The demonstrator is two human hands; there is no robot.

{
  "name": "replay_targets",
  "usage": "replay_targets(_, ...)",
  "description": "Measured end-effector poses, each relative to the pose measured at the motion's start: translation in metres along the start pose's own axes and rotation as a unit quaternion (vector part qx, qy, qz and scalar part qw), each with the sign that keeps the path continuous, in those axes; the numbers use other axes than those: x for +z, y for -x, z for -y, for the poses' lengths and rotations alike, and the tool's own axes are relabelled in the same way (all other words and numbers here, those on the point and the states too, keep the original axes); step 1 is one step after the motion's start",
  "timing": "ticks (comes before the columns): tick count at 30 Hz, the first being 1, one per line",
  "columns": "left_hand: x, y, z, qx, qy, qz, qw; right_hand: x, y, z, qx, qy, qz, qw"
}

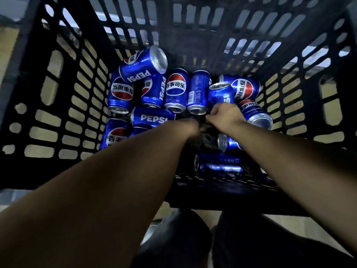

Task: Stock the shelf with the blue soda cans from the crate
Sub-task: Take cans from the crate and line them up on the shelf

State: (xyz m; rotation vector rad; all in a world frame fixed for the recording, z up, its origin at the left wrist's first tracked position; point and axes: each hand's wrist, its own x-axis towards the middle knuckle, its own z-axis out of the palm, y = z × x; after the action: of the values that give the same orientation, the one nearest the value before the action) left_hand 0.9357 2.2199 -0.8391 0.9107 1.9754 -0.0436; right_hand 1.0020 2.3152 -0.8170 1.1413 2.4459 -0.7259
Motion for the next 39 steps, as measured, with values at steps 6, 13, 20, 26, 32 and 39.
replay_targets(6, -0.005, 0.008, -0.006, 0.036, 0.006, 0.019, 0.999, -0.015, -0.006, -0.002, 0.028, -0.07, -0.149, 0.986)
replay_targets(13, -0.005, 0.01, -0.003, 0.024, 0.015, 0.015, 0.999, -0.011, -0.017, -0.006, 0.068, -0.078, -0.103, 0.989)
replay_targets(20, 0.0, 0.012, -0.003, 0.006, 0.001, 0.013, 1.0, -0.011, -0.021, -0.01, 0.065, -0.19, -0.049, 0.978)
replay_targets(26, -0.003, 0.013, 0.0, 0.002, 0.01, 0.012, 1.0, -0.006, -0.024, -0.015, 0.065, -0.163, -0.075, 0.982)
replay_targets(32, -0.016, 0.025, 0.007, -0.013, 0.046, -0.009, 0.999, -0.022, -0.009, -0.013, 0.065, -0.21, -0.059, 0.974)
replay_targets(39, -0.047, 0.105, 0.007, -0.105, 0.134, -0.015, 0.985, -0.081, 0.052, 0.014, 0.09, -0.218, 0.005, 0.972)
